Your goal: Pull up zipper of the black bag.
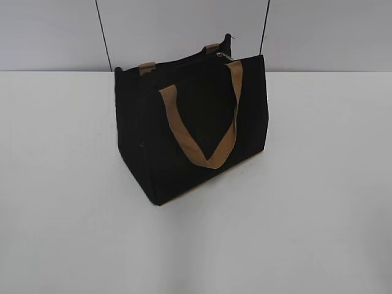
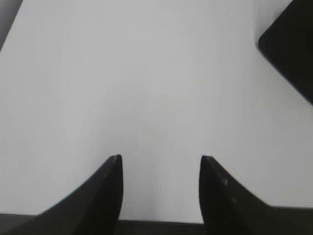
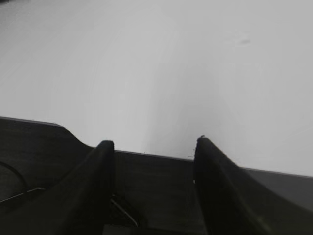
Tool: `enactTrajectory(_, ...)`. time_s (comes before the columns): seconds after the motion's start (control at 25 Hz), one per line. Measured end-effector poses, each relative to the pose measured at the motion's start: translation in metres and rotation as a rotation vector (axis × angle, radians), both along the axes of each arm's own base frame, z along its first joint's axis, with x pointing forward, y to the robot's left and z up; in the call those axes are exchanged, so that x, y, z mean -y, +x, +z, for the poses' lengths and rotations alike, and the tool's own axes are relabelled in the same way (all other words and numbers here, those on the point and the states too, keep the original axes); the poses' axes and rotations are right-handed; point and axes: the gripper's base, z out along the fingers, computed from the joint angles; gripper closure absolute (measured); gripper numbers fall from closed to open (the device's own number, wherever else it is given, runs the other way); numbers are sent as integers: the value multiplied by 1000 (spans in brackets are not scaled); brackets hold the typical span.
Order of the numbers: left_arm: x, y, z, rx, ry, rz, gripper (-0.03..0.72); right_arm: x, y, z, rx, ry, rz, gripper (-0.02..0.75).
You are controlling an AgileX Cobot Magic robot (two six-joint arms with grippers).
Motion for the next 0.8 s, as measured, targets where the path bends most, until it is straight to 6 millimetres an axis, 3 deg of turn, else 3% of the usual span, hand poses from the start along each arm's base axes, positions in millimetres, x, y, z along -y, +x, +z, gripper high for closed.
enactTrajectory(0.28, 0, -30, 0, 203, -9, -38, 314, 0, -19, -2, 174, -67, 50, 340)
enactTrajectory(0.8, 3, -32, -1, 213, -16, -75, 339, 0, -15, -6, 261, -64, 36, 340)
